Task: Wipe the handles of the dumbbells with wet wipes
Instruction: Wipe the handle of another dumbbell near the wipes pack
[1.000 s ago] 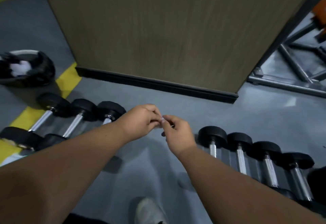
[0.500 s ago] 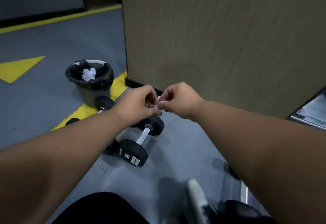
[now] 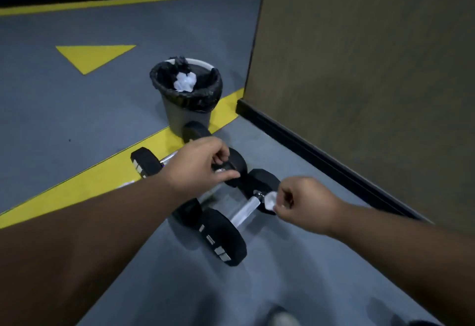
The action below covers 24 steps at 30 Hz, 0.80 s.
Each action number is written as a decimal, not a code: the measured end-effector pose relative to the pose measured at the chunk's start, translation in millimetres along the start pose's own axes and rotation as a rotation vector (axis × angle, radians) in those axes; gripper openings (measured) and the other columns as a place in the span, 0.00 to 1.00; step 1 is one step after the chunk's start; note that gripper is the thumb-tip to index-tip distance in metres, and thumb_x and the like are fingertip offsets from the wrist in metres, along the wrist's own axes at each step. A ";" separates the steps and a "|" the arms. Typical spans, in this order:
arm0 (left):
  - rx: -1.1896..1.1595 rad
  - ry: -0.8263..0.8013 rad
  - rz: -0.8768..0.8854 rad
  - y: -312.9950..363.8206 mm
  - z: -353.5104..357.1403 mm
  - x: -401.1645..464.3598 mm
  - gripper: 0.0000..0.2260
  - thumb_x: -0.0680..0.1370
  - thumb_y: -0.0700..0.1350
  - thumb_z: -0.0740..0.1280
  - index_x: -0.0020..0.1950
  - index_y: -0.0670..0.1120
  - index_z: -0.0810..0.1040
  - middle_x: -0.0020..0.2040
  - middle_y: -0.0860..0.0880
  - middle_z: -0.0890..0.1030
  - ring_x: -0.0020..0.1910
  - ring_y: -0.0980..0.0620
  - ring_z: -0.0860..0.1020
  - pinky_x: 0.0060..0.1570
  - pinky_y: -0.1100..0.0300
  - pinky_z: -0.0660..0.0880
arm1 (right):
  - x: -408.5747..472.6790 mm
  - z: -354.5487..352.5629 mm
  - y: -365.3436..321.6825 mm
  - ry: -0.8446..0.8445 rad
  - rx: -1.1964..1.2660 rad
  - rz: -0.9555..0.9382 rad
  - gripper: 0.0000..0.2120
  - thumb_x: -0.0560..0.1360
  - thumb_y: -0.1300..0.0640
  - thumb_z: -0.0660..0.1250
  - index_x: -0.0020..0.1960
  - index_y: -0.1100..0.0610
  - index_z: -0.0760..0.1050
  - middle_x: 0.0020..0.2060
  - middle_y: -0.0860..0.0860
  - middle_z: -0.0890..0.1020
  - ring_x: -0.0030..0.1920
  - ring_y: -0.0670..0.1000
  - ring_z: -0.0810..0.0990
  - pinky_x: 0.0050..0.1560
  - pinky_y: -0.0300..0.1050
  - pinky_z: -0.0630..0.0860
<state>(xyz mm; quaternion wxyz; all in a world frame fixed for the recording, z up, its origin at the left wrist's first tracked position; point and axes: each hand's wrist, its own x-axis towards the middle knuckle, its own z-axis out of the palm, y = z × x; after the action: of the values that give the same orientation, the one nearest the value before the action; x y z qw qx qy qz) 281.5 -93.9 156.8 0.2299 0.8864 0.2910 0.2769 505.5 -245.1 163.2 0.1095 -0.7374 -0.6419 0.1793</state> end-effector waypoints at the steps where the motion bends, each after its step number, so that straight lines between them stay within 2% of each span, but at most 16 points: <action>1: 0.023 -0.005 0.013 -10.5 4.6 0.4 0.17 0.70 0.56 0.79 0.47 0.48 0.78 0.43 0.55 0.78 0.43 0.55 0.77 0.45 0.55 0.78 | 6.3 12.3 9.8 0.019 0.016 -0.025 0.09 0.71 0.57 0.73 0.34 0.53 0.75 0.34 0.46 0.78 0.35 0.44 0.76 0.35 0.35 0.69; 4: 0.058 0.010 0.023 -42.6 19.7 2.4 0.16 0.71 0.57 0.78 0.47 0.48 0.78 0.43 0.55 0.78 0.43 0.55 0.76 0.45 0.55 0.76 | 34.4 54.9 36.9 0.069 0.064 -0.067 0.12 0.70 0.61 0.72 0.34 0.50 0.71 0.36 0.45 0.75 0.34 0.46 0.75 0.37 0.41 0.72; 6: 0.092 -0.004 0.051 -52.4 32.0 -2.5 0.16 0.71 0.58 0.77 0.48 0.49 0.78 0.46 0.55 0.78 0.44 0.55 0.76 0.45 0.57 0.75 | 43.9 81.8 46.2 0.091 0.119 -0.037 0.09 0.72 0.60 0.71 0.39 0.50 0.73 0.40 0.44 0.75 0.37 0.46 0.77 0.39 0.44 0.76; 8: 0.090 -0.043 0.098 -62.2 52.3 -10.2 0.17 0.70 0.57 0.78 0.49 0.47 0.79 0.47 0.51 0.79 0.44 0.53 0.76 0.44 0.59 0.73 | 49.2 107.0 56.5 0.086 0.210 -0.052 0.08 0.73 0.59 0.72 0.49 0.50 0.77 0.46 0.42 0.77 0.43 0.43 0.79 0.45 0.41 0.78; 10: 0.059 -0.096 0.144 -73.8 71.2 -20.1 0.18 0.71 0.54 0.79 0.50 0.45 0.79 0.48 0.49 0.79 0.46 0.50 0.77 0.46 0.58 0.75 | 55.0 126.6 62.6 0.015 0.237 -0.168 0.11 0.75 0.59 0.71 0.56 0.51 0.78 0.50 0.41 0.76 0.48 0.39 0.78 0.51 0.35 0.77; 13: 0.018 -0.145 0.126 -87.1 91.1 -34.9 0.20 0.72 0.57 0.77 0.55 0.47 0.76 0.53 0.50 0.78 0.49 0.51 0.77 0.47 0.53 0.79 | 62.1 145.5 65.1 -0.058 0.255 -0.243 0.09 0.78 0.58 0.69 0.57 0.52 0.80 0.50 0.41 0.72 0.49 0.35 0.76 0.54 0.27 0.71; 15: 0.047 -0.181 0.096 -87.3 101.2 -44.1 0.24 0.72 0.63 0.75 0.57 0.47 0.77 0.56 0.48 0.78 0.51 0.50 0.78 0.50 0.55 0.79 | 69.2 157.3 64.8 0.005 0.299 -0.218 0.07 0.78 0.60 0.68 0.55 0.54 0.81 0.49 0.43 0.72 0.47 0.38 0.76 0.55 0.28 0.71; 17: 0.062 -0.216 0.020 -83.7 114.9 -51.3 0.29 0.71 0.68 0.71 0.59 0.46 0.77 0.58 0.48 0.77 0.53 0.50 0.78 0.52 0.57 0.79 | 76.8 171.0 63.7 0.055 0.320 -0.206 0.05 0.78 0.61 0.69 0.53 0.55 0.81 0.48 0.45 0.73 0.47 0.40 0.77 0.55 0.30 0.73; 19: 0.030 -0.227 -0.120 -76.0 127.6 -60.3 0.31 0.71 0.70 0.70 0.61 0.47 0.76 0.59 0.51 0.75 0.55 0.54 0.76 0.56 0.59 0.76 | 76.0 184.4 59.3 0.014 0.304 -0.250 0.05 0.77 0.60 0.67 0.50 0.54 0.81 0.48 0.46 0.74 0.45 0.43 0.78 0.52 0.37 0.77; 22: 0.010 -0.211 -0.293 -66.7 143.3 -66.7 0.26 0.71 0.66 0.67 0.60 0.49 0.76 0.57 0.55 0.72 0.55 0.58 0.72 0.59 0.59 0.73 | 71.8 194.9 59.9 -0.074 0.190 -0.366 0.07 0.77 0.54 0.63 0.47 0.53 0.80 0.48 0.47 0.75 0.44 0.47 0.79 0.44 0.47 0.80; 24: 0.035 -0.235 -0.374 -63.3 148.2 -63.6 0.26 0.71 0.64 0.67 0.62 0.49 0.74 0.57 0.54 0.71 0.58 0.56 0.71 0.61 0.59 0.72 | 81.5 190.9 66.3 0.032 0.128 -0.309 0.11 0.78 0.49 0.61 0.47 0.51 0.81 0.48 0.47 0.77 0.41 0.48 0.80 0.41 0.46 0.80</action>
<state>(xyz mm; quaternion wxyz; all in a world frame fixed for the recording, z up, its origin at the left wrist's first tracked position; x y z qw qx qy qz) 306.4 -125.4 -11.6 0.2942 0.8472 0.4261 0.1192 497.4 -187.9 -46.8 0.1925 -0.6242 -0.7332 0.1890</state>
